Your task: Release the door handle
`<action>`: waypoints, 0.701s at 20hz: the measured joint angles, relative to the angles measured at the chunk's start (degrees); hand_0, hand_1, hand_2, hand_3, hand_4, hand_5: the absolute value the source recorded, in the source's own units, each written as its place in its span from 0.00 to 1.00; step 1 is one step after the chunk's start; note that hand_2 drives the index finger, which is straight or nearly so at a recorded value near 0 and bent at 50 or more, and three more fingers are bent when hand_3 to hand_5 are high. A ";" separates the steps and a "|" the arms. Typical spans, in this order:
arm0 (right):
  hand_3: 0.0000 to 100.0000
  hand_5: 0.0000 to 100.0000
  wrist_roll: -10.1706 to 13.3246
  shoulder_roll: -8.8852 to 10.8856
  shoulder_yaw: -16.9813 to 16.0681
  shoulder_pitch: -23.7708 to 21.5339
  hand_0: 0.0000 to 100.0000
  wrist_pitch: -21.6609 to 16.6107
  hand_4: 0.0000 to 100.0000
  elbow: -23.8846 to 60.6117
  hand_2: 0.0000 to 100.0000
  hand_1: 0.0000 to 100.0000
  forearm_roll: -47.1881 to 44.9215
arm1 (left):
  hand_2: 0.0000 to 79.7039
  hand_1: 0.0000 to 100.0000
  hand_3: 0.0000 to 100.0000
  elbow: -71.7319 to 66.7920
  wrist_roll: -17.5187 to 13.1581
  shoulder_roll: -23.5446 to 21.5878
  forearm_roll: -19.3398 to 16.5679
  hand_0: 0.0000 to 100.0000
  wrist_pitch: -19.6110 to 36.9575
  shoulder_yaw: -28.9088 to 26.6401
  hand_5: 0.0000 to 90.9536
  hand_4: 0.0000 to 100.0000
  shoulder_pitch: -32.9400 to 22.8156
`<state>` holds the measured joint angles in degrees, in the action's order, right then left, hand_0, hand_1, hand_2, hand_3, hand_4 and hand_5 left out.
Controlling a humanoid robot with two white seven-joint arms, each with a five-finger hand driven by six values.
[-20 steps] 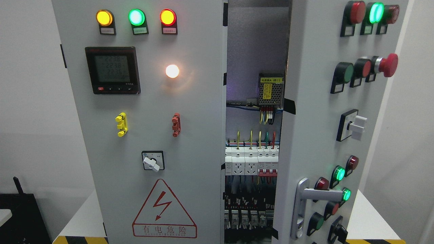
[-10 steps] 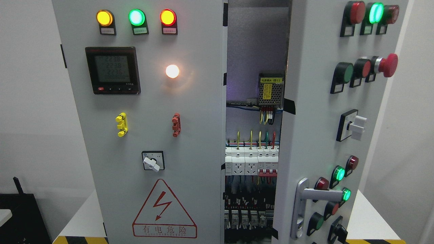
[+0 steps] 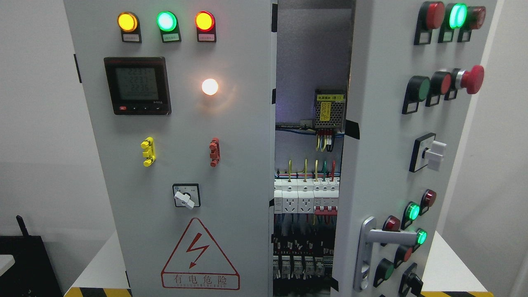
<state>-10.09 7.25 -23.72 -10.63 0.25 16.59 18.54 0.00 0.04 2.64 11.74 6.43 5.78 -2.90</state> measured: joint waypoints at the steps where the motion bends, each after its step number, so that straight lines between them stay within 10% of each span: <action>1: 0.00 0.00 -0.12 -0.26 0.52 -0.04 0.44 0.29 0.00 -0.58 0.00 0.16 0.01 | 0.00 0.39 0.00 0.00 0.00 0.00 0.00 0.12 0.00 0.00 0.00 0.00 0.00; 14: 0.00 0.00 -1.81 -4.56 4.60 -0.16 0.40 1.29 0.00 -5.53 0.00 0.14 -0.07 | 0.00 0.39 0.00 0.00 0.00 0.00 -0.01 0.12 0.00 0.00 0.00 0.00 0.00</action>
<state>-11.90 2.69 -19.12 -10.79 1.54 11.06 18.47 0.00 0.04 2.64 11.73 6.43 5.78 -2.90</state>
